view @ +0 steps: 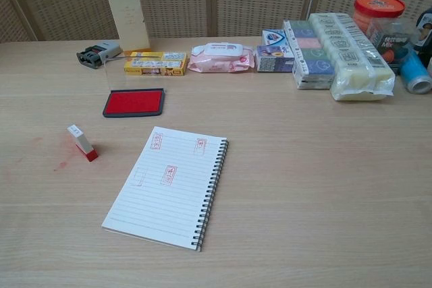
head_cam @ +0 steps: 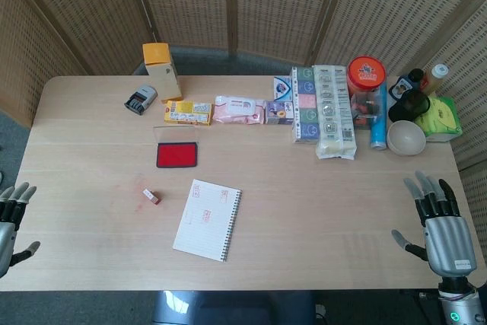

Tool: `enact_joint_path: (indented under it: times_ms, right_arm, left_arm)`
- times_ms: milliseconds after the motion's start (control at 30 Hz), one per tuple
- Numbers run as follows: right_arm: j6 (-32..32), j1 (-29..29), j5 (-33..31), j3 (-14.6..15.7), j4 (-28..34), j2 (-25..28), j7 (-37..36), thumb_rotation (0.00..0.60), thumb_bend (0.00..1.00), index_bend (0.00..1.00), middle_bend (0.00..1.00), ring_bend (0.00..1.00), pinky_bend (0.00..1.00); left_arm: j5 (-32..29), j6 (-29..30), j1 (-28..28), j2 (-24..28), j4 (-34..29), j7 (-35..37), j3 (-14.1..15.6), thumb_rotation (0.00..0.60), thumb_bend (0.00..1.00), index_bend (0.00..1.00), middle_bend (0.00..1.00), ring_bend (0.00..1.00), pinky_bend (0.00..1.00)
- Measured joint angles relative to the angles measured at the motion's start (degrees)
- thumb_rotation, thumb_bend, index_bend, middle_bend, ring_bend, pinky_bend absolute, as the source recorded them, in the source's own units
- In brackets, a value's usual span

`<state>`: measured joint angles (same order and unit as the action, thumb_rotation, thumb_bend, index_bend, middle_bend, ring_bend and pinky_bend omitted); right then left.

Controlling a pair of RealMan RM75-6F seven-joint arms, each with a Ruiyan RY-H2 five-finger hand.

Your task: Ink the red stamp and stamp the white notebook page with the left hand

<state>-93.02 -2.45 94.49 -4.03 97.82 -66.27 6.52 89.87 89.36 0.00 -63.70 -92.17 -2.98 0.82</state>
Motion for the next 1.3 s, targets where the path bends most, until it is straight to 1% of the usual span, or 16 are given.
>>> enact_joint_path:
  times_ms: [367, 600, 933, 967, 1000, 1033, 1067, 1100, 1133, 1167, 1200, 1233, 1267, 1300]
  right_arm:
    - [0.2, -0.1, 0.2, 0.2, 0.3, -0.4, 1.4, 0.600, 0.08, 0.00, 0.00, 0.01, 0.00]
    - [0.3, 0.0, -0.8, -0.2, 0.8, 0.5, -0.1, 0.600, 0.08, 0.00, 0.00, 0.01, 0.00]
    - [-0.1, 0.2, -0.2, 0.2, 1.2, 1.1, -0.5, 0.600, 0.08, 0.00, 0.00, 0.01, 0.00]
    - [-0.1, 0.3, -0.2, 0.2, 1.2, 1.1, -0.5, 0.600, 0.08, 0.00, 0.00, 0.01, 0.00]
    - [-0.1, 0.3, -0.2, 0.2, 1.3, 1.1, -0.5, 0.600, 0.08, 0.00, 0.00, 0.01, 0.00]
    - [-0.2, 0.3, -0.2, 0.2, 1.3, 1.1, -0.5, 0.600, 0.08, 0.00, 0.00, 0.01, 0.00]
    - [-0.2, 0.4, -0.4, 0.1, 1.4, 1.2, -0.5, 0.600, 0.08, 0.00, 0.00, 0.01, 0.00]
    - [-0.3, 0.4, -0.5, 0.0, 1.5, 1.3, -0.6, 0.600, 0.08, 0.00, 0.00, 0.01, 0.00]
    - [-0.4, 0.5, -0.6, 0.0, 1.7, 1.4, -0.8, 0.600, 0.08, 0.00, 0.00, 0.01, 0.00]
    - [-0.4, 0.5, -0.7, -0.1, 1.7, 1.5, -0.9, 0.600, 0.08, 0.00, 0.00, 0.01, 0.00]
    - [-0.4, 0.5, -0.7, -0.1, 1.7, 1.5, -0.9, 0.600, 0.08, 0.00, 0.00, 0.01, 0.00]
    - [-0.4, 0.5, -0.8, -0.1, 1.7, 1.5, -1.0, 0.600, 0.08, 0.00, 0.00, 0.01, 0.00]
    - [-0.3, 0.5, -0.8, -0.1, 1.7, 1.5, -1.0, 0.600, 0.08, 0.00, 0.00, 0.01, 0.00]
    - [-0.3, 0.4, -0.8, -0.1, 1.7, 1.5, -1.0, 0.600, 0.08, 0.00, 0.00, 0.01, 0.00]
  left_arm:
    - [0.4, -0.7, -0.4, 0.1, 0.4, 0.6, 0.2, 0.600, 0.01, 0.00, 0.00, 0.00, 0.00]
    - [0.6, -0.9, -0.8, -0.5, 1.1, 0.3, 0.0, 0.600, 0.01, 0.00, 0.00, 0.00, 0.00]
    - [0.8, -0.2, -0.5, -0.3, 1.0, 0.9, 0.1, 0.600, 0.01, 0.00, 0.00, 0.00, 0.00]
    - [0.9, -0.1, -0.5, -0.3, 1.1, 1.0, 0.1, 0.600, 0.01, 0.00, 0.00, 0.00, 0.00]
    - [0.9, -0.1, -0.5, -0.2, 1.1, 1.1, 0.0, 0.600, 0.01, 0.00, 0.05, 0.02, 0.00]
    - [1.0, -0.1, -0.5, -0.3, 1.1, 1.2, 0.0, 0.600, 0.01, 0.00, 0.13, 0.07, 0.00]
    - [1.3, 0.0, -0.7, -0.4, 1.2, 1.6, -0.1, 0.600, 0.01, 0.00, 0.31, 0.21, 0.04]
    - [1.6, 0.1, -0.9, -0.5, 1.3, 2.1, -0.3, 0.600, 0.01, 0.00, 0.57, 0.44, 0.19]
    - [1.9, 0.0, -1.2, -0.6, 1.4, 2.6, -0.4, 0.600, 0.01, 0.00, 0.73, 0.62, 0.34]
    - [2.2, -0.2, -1.8, -0.9, 1.7, 3.2, -0.6, 0.600, 0.01, 0.00, 0.90, 0.84, 0.61]
    - [2.5, -0.4, -2.3, -1.1, 2.1, 3.3, -0.8, 0.600, 0.01, 0.00, 0.98, 0.96, 0.84]
    - [2.8, -0.7, -2.7, -1.3, 2.4, 3.1, -1.0, 0.600, 0.01, 0.01, 1.00, 1.00, 0.93]
    - [3.2, -1.1, -3.4, -1.7, 3.0, 2.4, -1.2, 0.600, 0.01, 0.05, 1.00, 1.00, 0.99]
    - [3.6, -1.5, -4.0, -2.0, 3.4, 1.7, -1.4, 0.600, 0.01, 0.11, 1.00, 1.00, 1.00]
